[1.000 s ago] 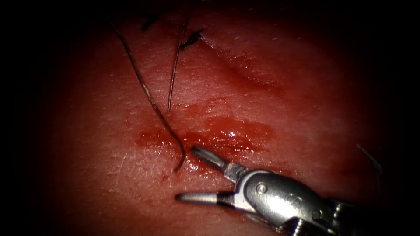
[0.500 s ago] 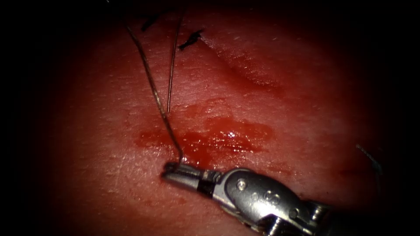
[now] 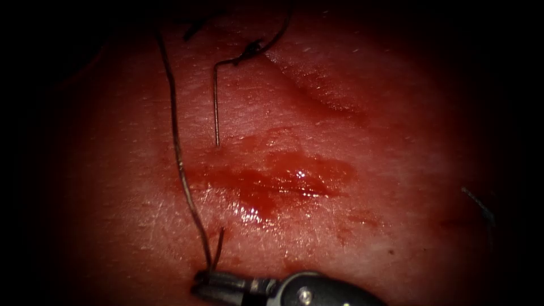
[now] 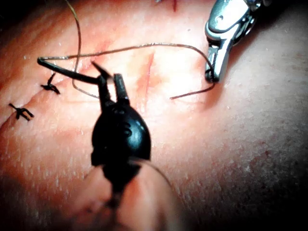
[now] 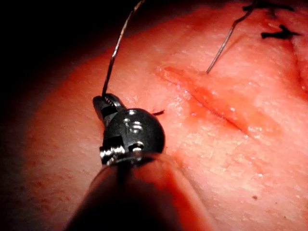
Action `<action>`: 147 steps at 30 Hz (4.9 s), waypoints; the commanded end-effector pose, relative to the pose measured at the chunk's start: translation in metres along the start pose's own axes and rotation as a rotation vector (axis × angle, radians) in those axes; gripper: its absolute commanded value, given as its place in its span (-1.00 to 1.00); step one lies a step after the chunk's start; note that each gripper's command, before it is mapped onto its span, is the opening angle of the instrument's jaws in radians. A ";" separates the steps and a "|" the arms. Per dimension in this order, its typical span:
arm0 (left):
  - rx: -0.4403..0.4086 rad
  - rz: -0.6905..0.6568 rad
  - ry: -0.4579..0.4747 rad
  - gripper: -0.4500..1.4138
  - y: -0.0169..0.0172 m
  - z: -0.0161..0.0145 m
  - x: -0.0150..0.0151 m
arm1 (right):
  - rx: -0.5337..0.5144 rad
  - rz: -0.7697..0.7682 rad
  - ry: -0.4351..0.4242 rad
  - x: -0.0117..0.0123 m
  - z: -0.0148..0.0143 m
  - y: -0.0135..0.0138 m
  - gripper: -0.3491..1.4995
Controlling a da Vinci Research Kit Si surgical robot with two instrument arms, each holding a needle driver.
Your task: Wound Closure
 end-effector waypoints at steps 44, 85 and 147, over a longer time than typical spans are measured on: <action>-0.064 -0.046 0.030 -1.00 0.0041 -0.0072 0.0002 | -0.027 -0.481 -0.011 0.0037 -0.0015 0.0012 0.96; -0.085 -0.056 0.012 -1.00 0.0029 -0.0053 0.0005 | -0.023 -0.594 0.018 0.0025 -0.0036 0.0016 -1.00; -0.072 -0.054 0.012 -1.00 0.0024 -0.0045 0.0006 | -0.136 -0.777 -0.070 -0.0021 0.0027 0.0048 -1.00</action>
